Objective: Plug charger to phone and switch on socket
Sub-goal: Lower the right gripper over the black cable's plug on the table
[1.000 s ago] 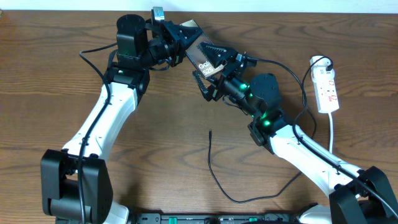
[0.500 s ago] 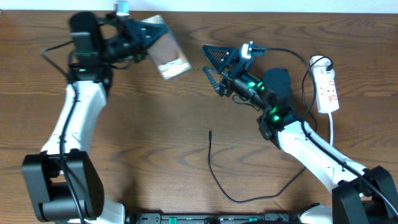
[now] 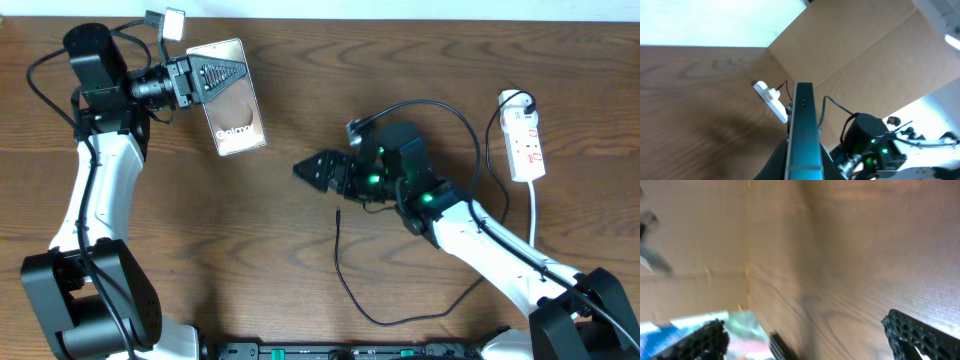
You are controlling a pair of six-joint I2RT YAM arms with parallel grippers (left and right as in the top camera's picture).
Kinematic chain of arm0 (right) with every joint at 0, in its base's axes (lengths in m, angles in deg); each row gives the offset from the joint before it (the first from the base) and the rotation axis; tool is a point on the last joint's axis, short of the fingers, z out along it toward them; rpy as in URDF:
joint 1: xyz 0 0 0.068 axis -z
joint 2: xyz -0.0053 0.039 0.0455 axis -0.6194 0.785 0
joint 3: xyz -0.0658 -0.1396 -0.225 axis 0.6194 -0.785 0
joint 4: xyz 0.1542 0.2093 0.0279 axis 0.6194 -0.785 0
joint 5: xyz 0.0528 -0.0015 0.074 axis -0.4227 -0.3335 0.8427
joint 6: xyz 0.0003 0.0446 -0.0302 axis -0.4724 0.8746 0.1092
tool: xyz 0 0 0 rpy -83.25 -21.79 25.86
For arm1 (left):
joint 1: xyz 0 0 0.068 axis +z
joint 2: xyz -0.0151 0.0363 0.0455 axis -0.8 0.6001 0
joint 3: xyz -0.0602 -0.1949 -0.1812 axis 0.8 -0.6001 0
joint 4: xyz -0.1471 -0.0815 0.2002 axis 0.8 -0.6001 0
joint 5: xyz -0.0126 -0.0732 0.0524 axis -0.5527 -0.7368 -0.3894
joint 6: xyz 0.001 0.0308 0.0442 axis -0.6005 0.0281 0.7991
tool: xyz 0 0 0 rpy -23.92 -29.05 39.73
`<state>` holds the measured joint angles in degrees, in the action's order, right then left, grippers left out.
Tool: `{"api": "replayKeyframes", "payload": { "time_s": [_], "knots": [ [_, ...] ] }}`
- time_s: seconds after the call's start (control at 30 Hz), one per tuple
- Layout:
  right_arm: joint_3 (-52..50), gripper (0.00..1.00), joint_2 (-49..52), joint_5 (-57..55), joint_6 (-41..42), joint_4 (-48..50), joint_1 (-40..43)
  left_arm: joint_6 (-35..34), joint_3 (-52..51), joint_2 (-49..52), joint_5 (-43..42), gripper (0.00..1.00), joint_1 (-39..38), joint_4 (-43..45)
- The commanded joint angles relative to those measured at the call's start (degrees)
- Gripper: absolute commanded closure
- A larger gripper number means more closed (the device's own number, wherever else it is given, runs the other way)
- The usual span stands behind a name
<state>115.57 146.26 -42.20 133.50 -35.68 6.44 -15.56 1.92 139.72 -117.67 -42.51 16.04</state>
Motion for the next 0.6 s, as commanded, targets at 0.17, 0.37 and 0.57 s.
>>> {"api": "replayKeyframes", "payload": {
  "time_s": [0.17, 0.37, 0.57],
  "knots": [
    [0.1, 0.01, -0.2, 0.0, -24.7, -15.1, -4.0, 10.7, 0.6, -0.9, -2.2, 0.93, 0.3, 0.3],
    [0.1, 0.01, -0.2, -3.2, -29.4, -16.7, -6.1, 11.2, 0.6, -0.9, -2.2, 0.93, 0.3, 0.3],
    [0.1, 0.12, -0.2, -10.4, -19.6, -17.9, -6.3, 11.3, 0.6, -0.9, -2.1, 0.93, 0.3, 0.3]
  ]
}}
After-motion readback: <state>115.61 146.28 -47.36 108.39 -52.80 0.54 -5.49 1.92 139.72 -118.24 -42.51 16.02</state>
